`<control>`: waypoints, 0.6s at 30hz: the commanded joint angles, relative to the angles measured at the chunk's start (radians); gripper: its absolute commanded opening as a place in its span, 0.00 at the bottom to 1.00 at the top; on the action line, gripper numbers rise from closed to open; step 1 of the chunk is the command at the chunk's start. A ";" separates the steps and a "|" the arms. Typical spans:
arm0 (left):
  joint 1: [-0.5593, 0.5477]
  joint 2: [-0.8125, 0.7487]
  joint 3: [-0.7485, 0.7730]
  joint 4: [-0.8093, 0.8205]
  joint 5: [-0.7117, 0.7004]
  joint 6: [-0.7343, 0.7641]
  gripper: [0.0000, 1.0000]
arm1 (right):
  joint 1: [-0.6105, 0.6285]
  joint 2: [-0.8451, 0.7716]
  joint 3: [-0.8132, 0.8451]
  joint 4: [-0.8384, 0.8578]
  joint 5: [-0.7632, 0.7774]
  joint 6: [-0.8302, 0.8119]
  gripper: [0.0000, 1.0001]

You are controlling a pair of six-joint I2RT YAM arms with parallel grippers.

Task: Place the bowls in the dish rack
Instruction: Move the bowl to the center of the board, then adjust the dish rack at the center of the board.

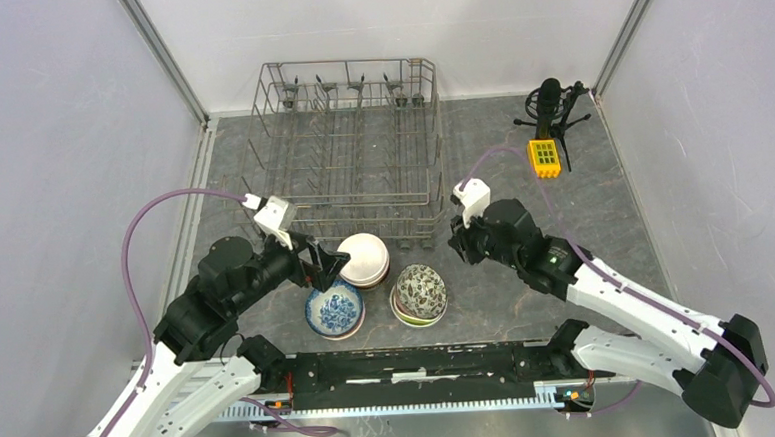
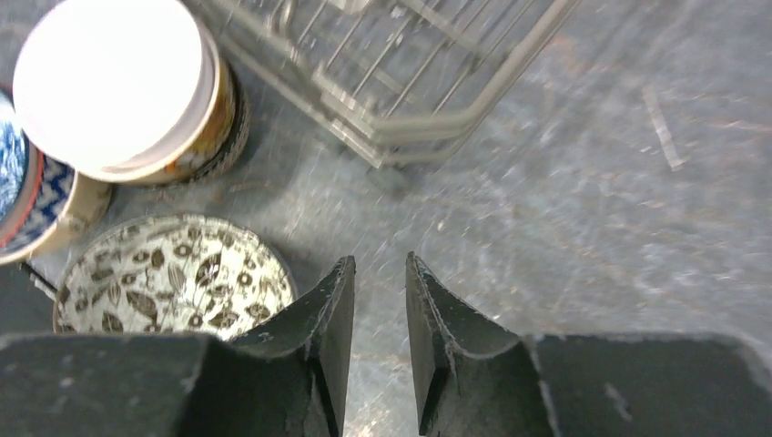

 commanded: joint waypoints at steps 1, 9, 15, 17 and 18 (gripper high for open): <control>0.005 0.012 -0.001 0.020 0.010 -0.024 1.00 | 0.001 0.014 0.158 -0.092 0.163 -0.035 0.36; 0.005 0.018 -0.001 0.019 -0.012 -0.022 1.00 | 0.002 0.164 0.427 -0.097 0.267 -0.073 0.52; 0.005 0.016 -0.002 0.016 -0.033 -0.026 1.00 | -0.028 0.345 0.622 -0.075 0.341 -0.094 0.66; 0.005 0.016 -0.002 0.014 -0.033 -0.027 1.00 | -0.055 0.409 0.682 -0.068 0.344 -0.091 0.69; 0.005 0.016 -0.001 0.013 -0.033 -0.027 1.00 | -0.073 0.442 0.708 -0.065 0.346 -0.084 0.69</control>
